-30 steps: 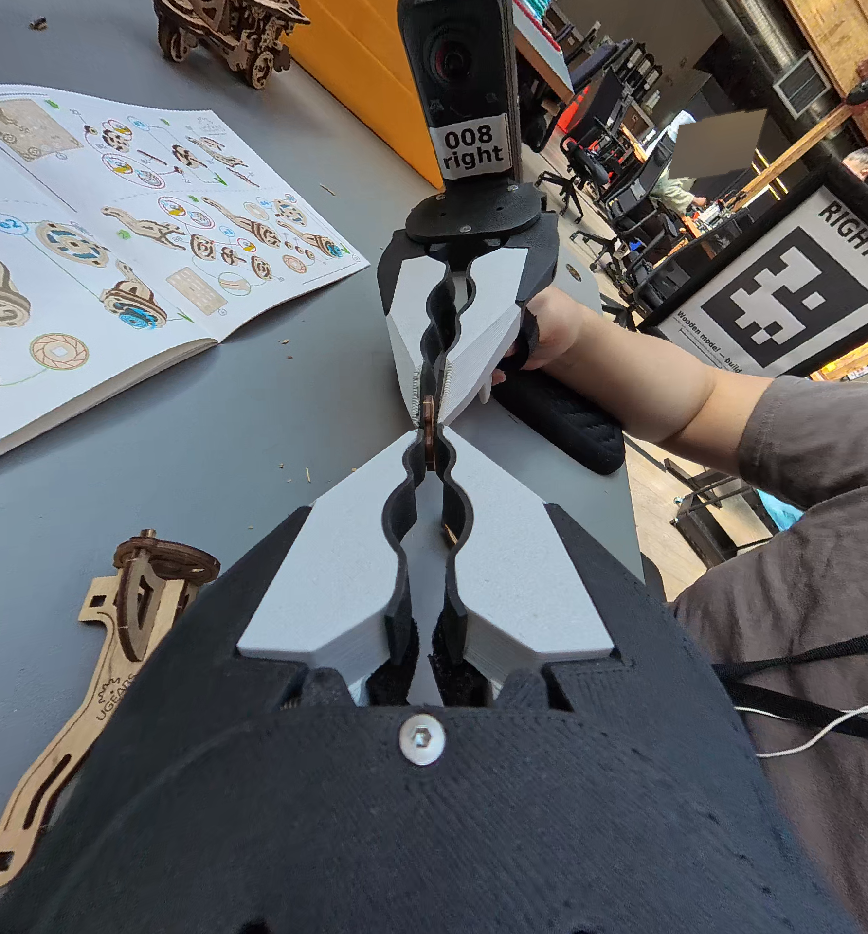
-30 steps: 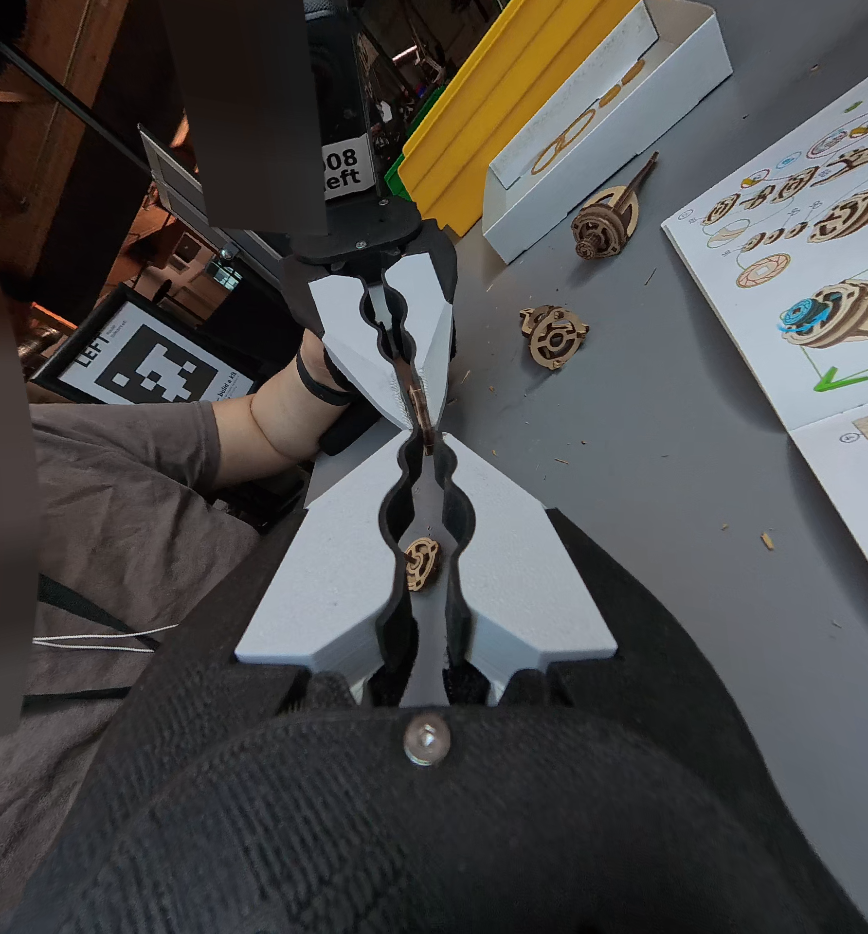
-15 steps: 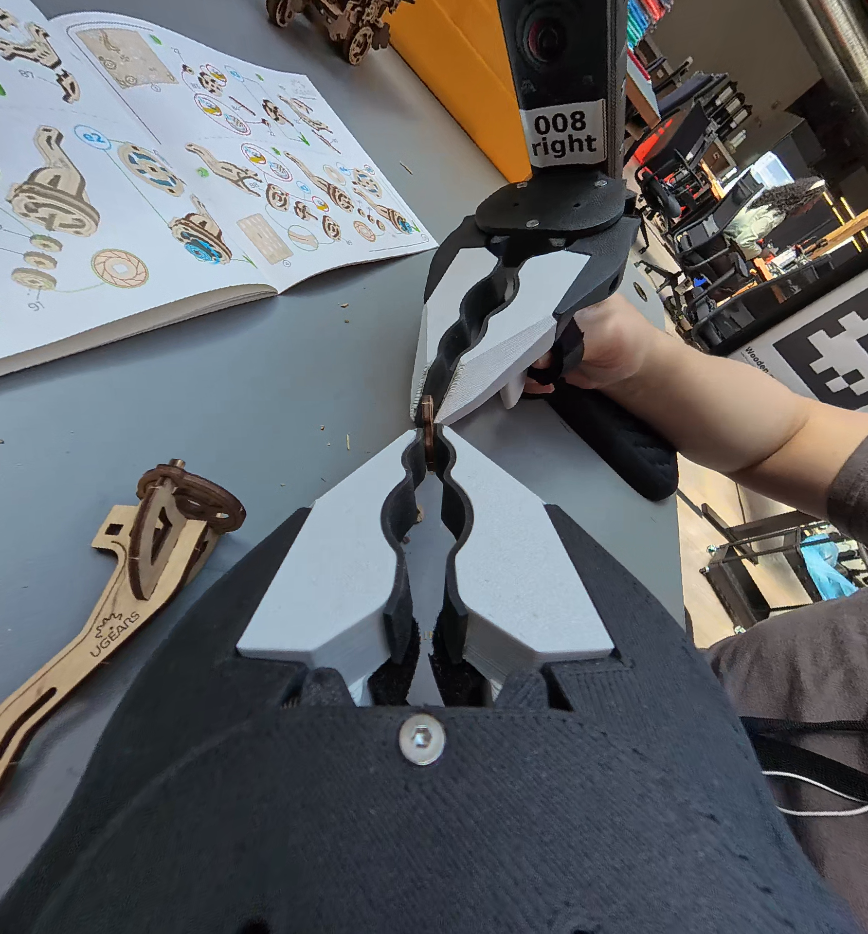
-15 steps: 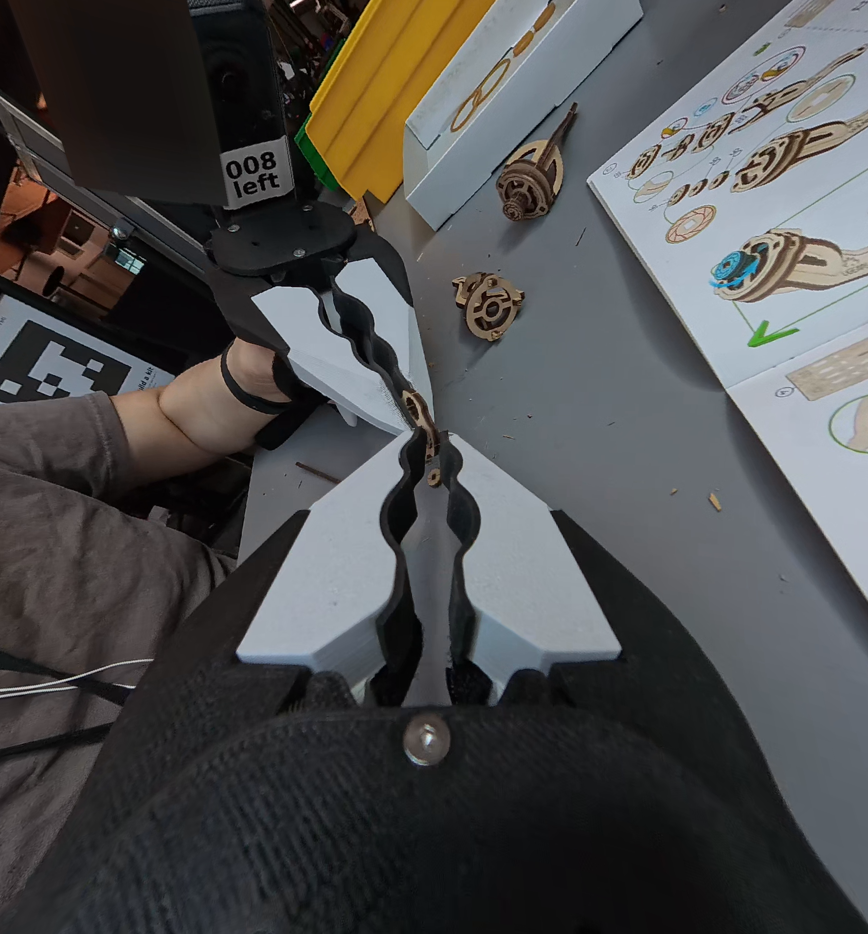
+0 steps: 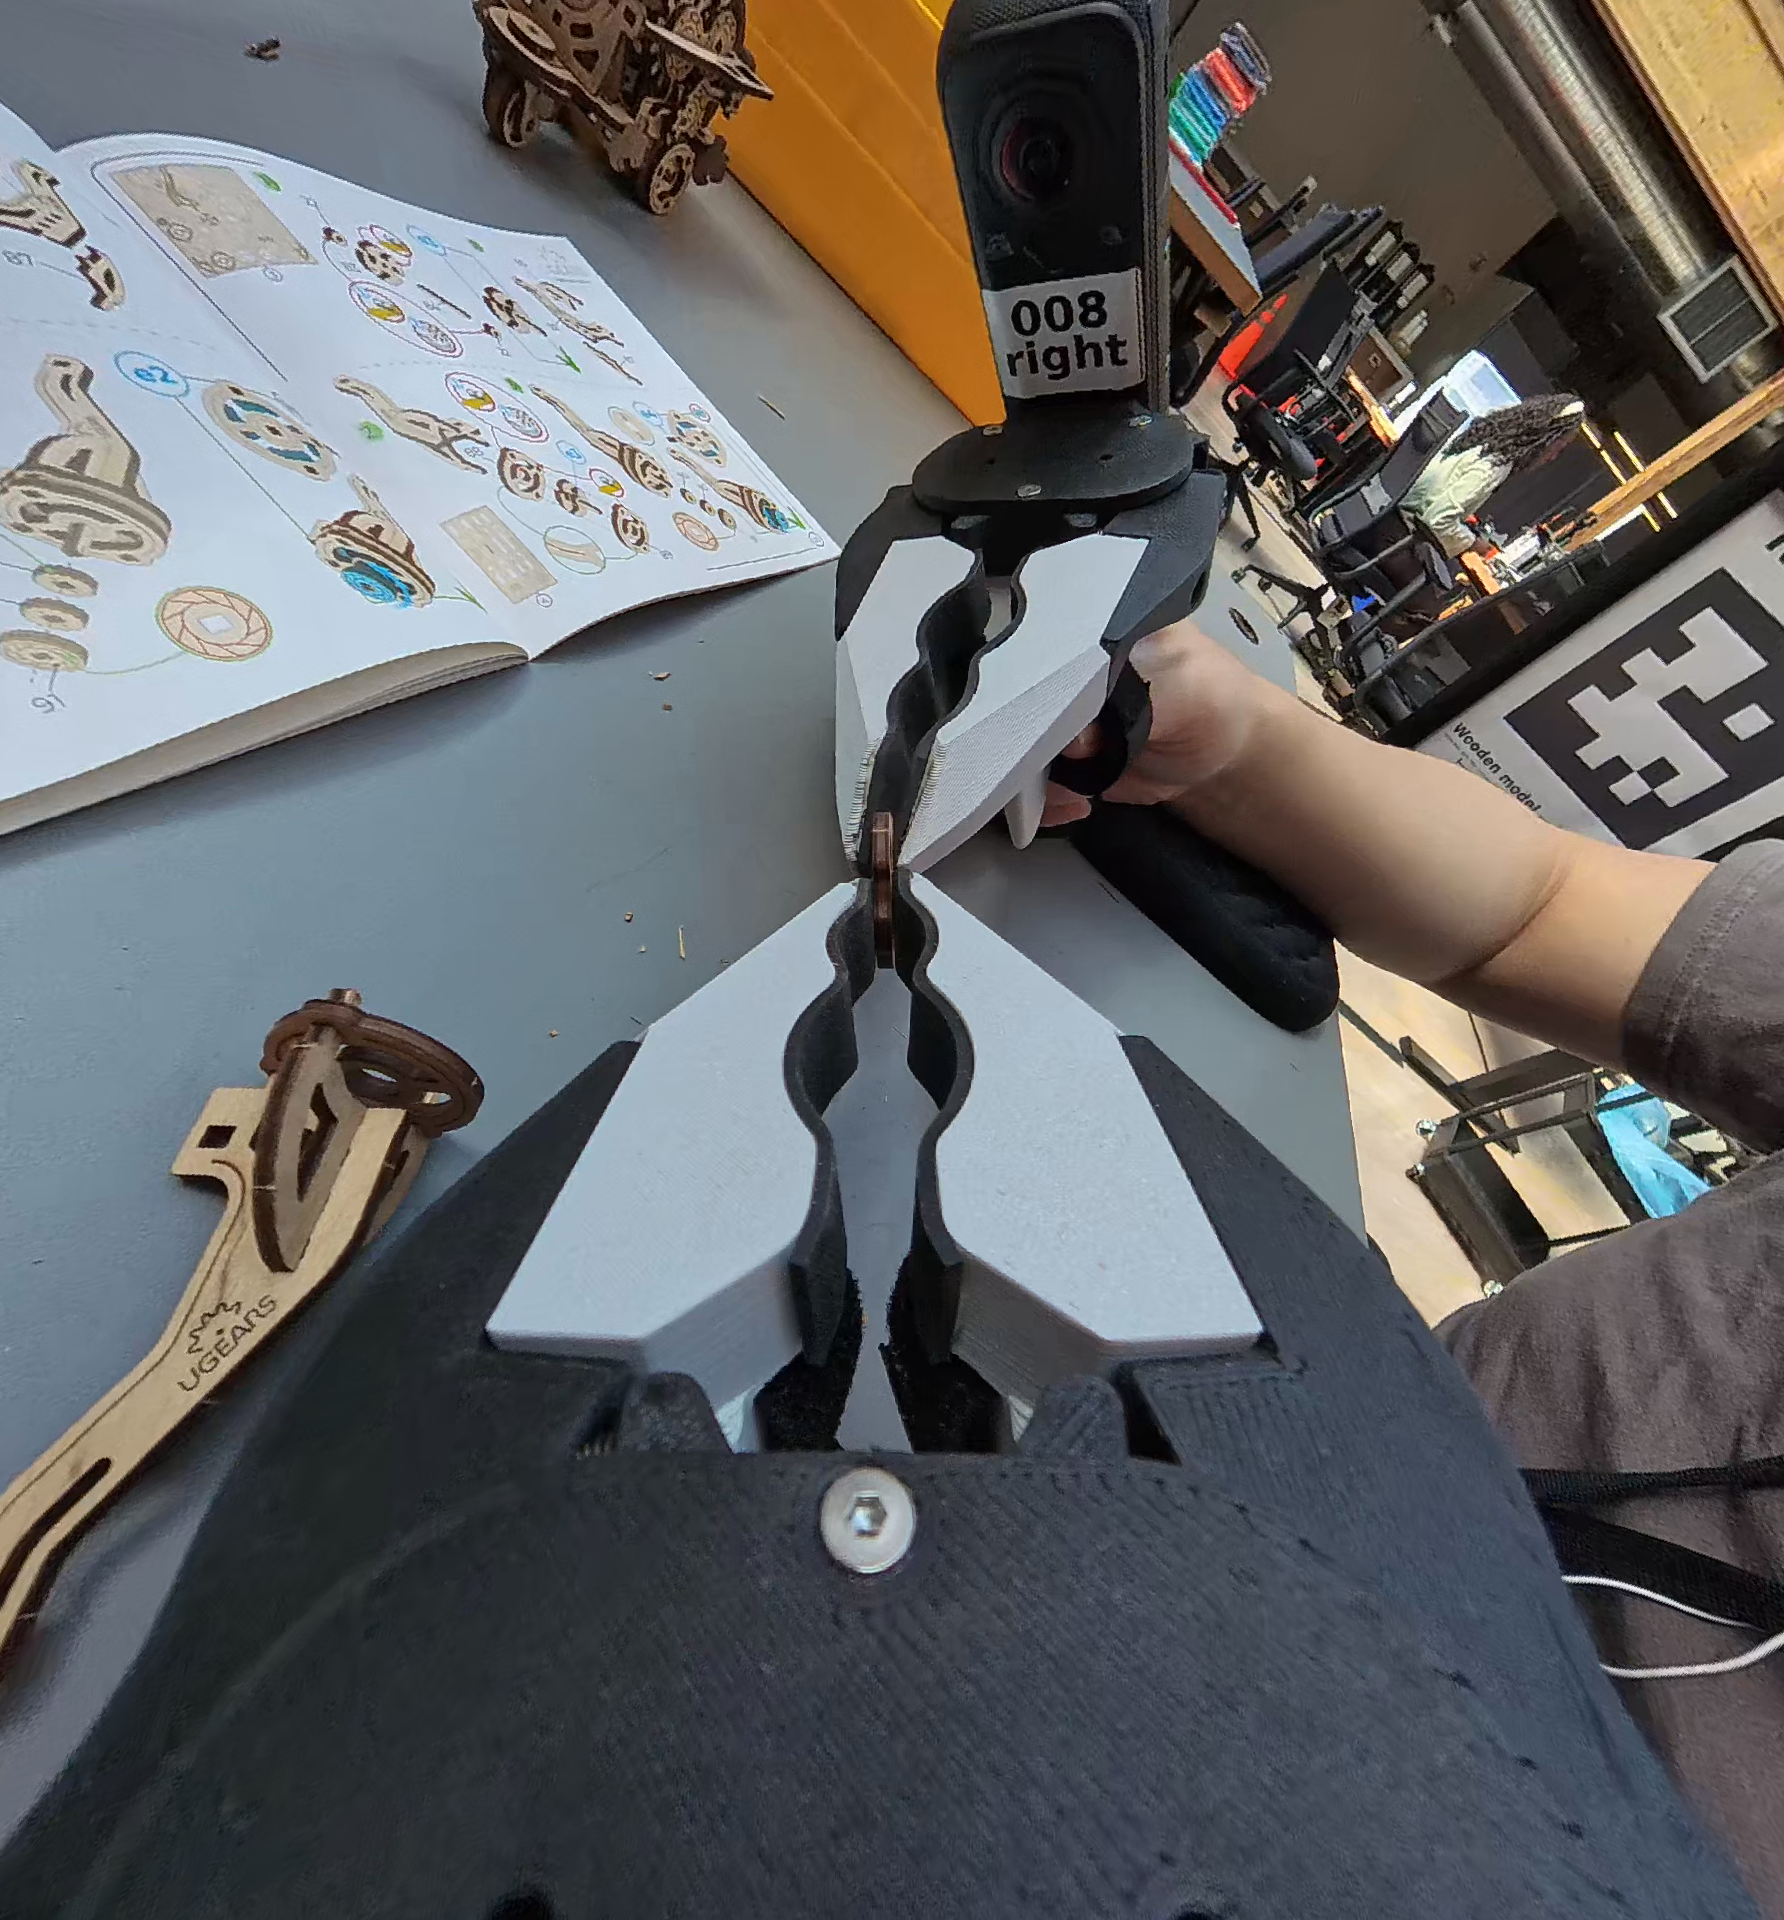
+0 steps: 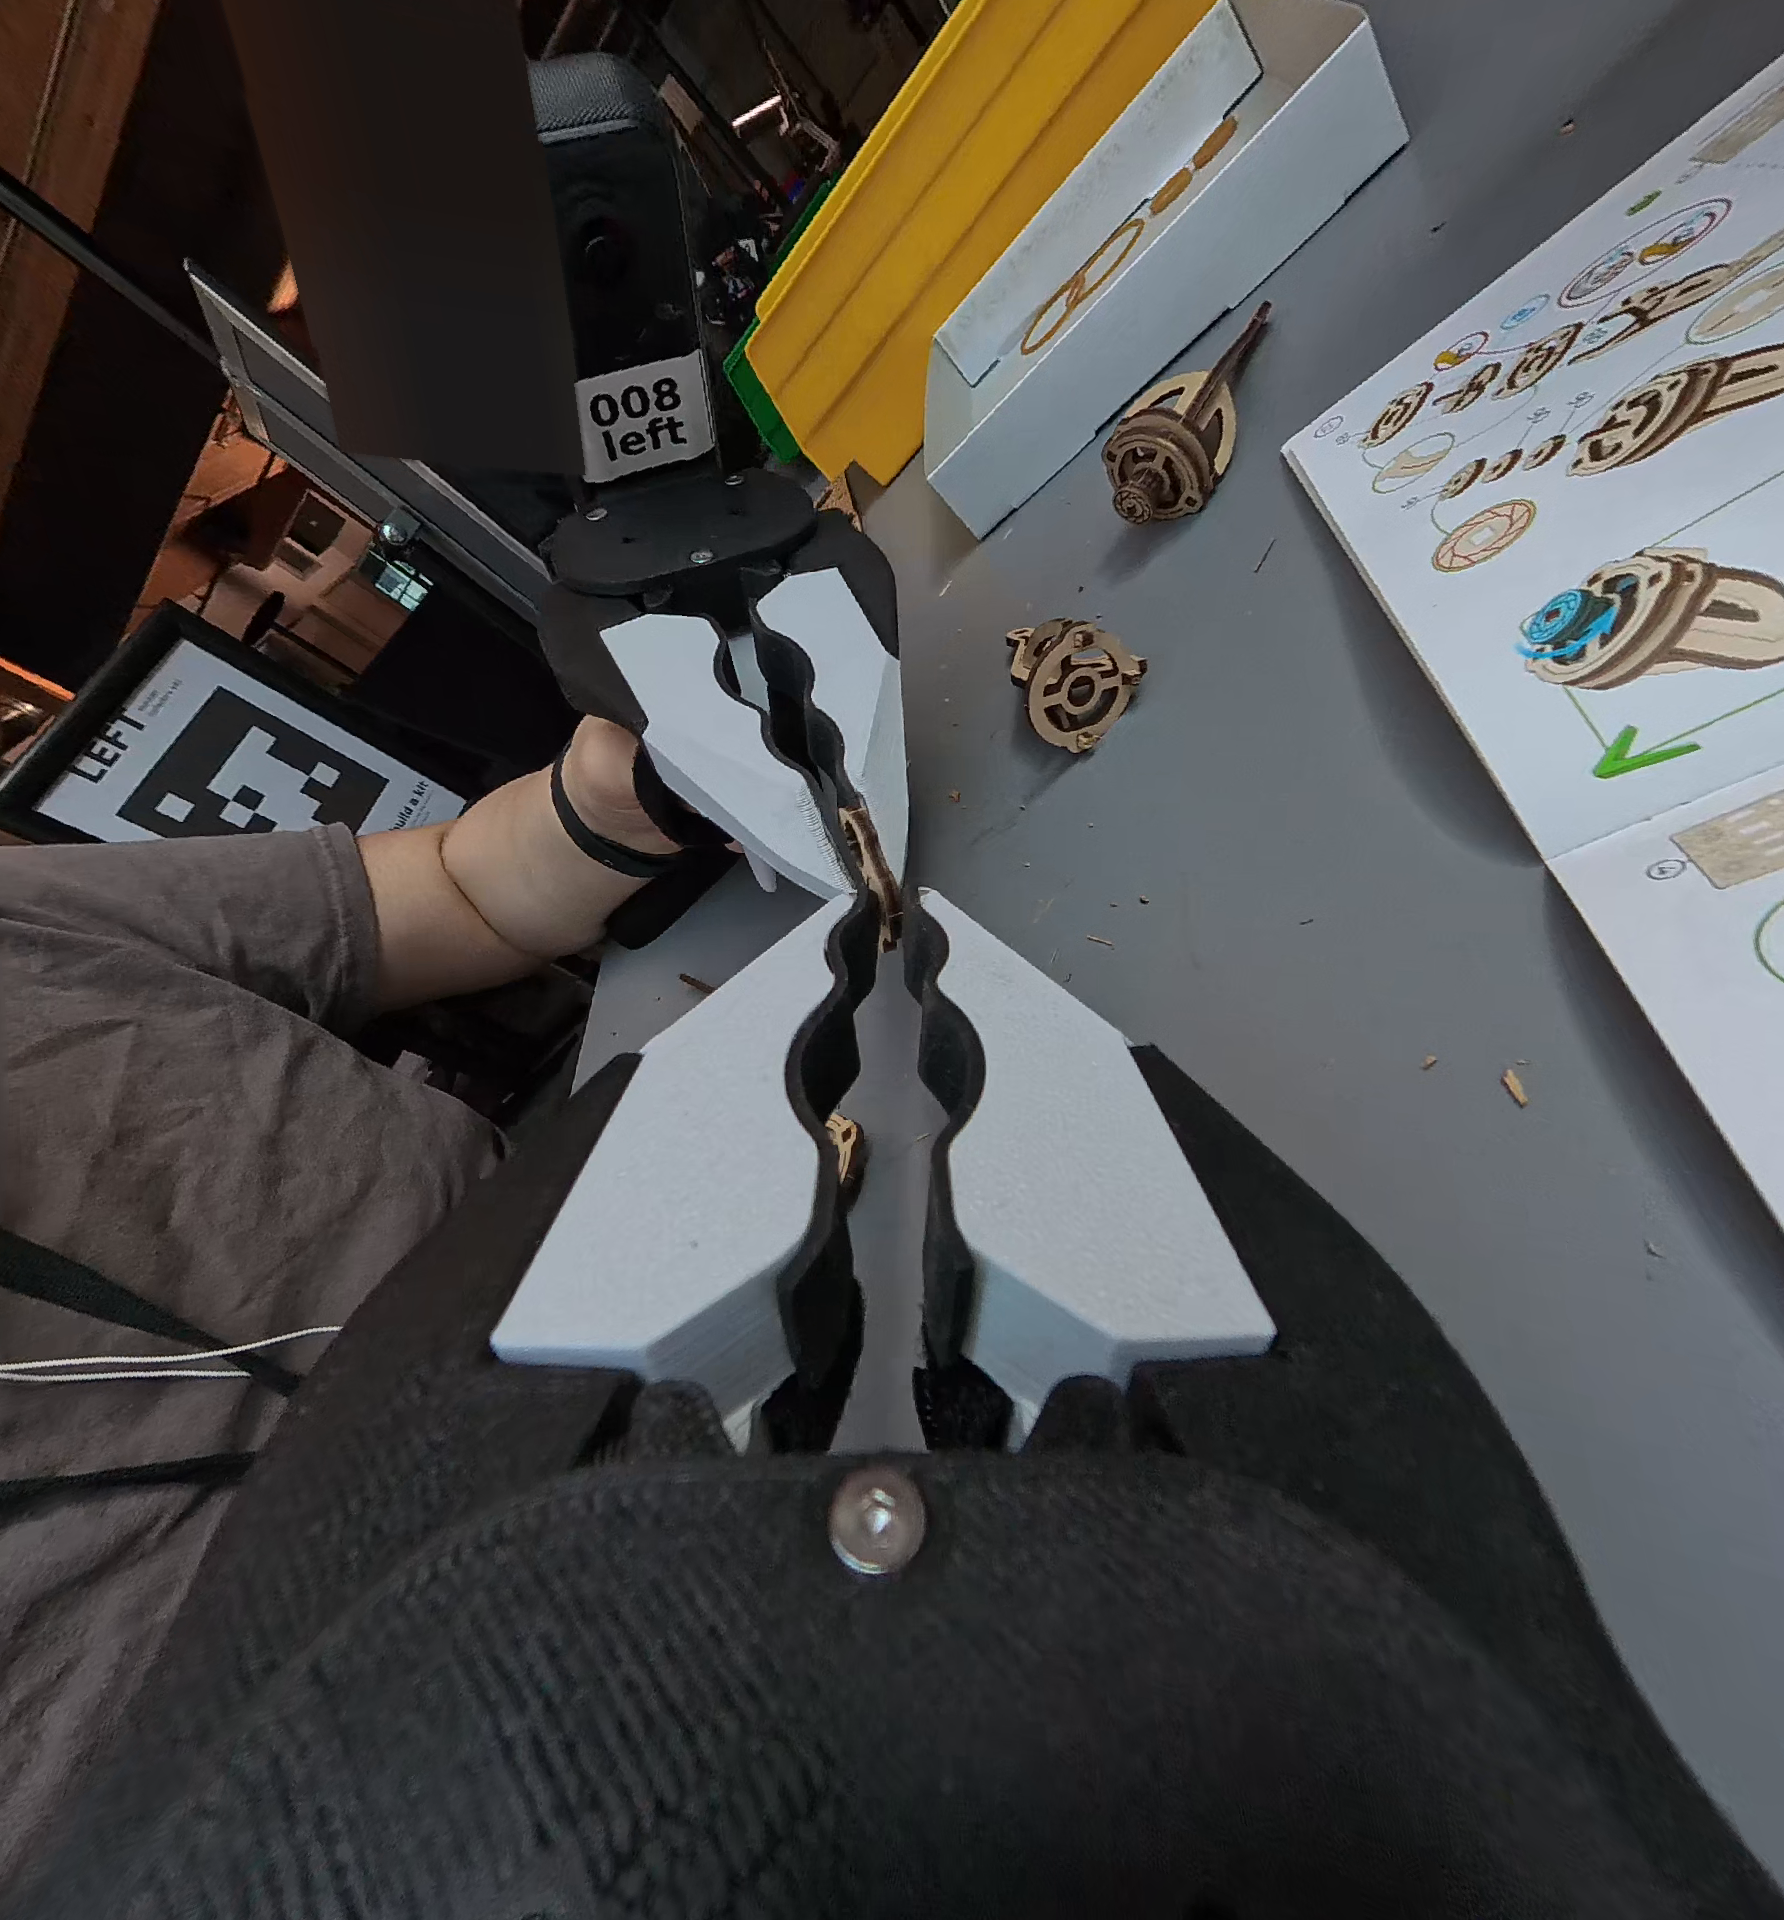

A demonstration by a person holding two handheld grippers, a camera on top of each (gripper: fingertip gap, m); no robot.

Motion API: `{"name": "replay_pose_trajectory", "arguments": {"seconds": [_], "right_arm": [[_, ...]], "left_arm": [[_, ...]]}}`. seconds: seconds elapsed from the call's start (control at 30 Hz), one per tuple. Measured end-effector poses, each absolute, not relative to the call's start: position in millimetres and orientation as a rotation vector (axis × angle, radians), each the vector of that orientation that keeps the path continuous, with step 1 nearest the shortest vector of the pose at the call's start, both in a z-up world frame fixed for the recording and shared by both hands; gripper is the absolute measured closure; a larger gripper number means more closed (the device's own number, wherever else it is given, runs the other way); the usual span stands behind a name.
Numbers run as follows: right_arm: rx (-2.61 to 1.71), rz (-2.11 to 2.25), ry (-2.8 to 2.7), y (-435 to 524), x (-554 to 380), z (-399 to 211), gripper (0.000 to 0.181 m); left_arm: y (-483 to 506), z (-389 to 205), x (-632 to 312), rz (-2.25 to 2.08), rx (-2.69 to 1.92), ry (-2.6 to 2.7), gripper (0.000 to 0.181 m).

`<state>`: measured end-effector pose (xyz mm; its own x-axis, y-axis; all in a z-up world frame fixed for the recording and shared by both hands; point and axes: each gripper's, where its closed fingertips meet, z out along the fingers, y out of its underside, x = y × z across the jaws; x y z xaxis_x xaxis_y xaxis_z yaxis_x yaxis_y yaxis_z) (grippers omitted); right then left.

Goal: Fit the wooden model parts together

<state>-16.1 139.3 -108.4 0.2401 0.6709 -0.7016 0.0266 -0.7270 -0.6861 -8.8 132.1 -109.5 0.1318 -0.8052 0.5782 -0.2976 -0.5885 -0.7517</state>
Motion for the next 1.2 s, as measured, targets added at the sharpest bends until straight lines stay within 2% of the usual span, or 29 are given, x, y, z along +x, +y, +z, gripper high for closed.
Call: {"name": "replay_pose_trajectory", "arguments": {"seconds": [0.67, 0.8, 1.2], "right_arm": [[-2.078, 1.395, -0.689, 139.9, -19.0, -125.5, 0.179], [-2.019, 1.524, -0.670, 136.0, -19.6, -115.4, 0.180], [-1.977, 1.543, -0.686, 133.6, -20.0, -110.1, 0.180]], "left_arm": [[131.0, -125.2, -11.6, -1.437, -2.071, 1.005, 0.181], [128.1, -117.7, -11.9, -1.437, -1.980, 1.089, 0.181], [125.6, -112.9, -12.3, -1.473, -1.943, 1.101, 0.181]]}}
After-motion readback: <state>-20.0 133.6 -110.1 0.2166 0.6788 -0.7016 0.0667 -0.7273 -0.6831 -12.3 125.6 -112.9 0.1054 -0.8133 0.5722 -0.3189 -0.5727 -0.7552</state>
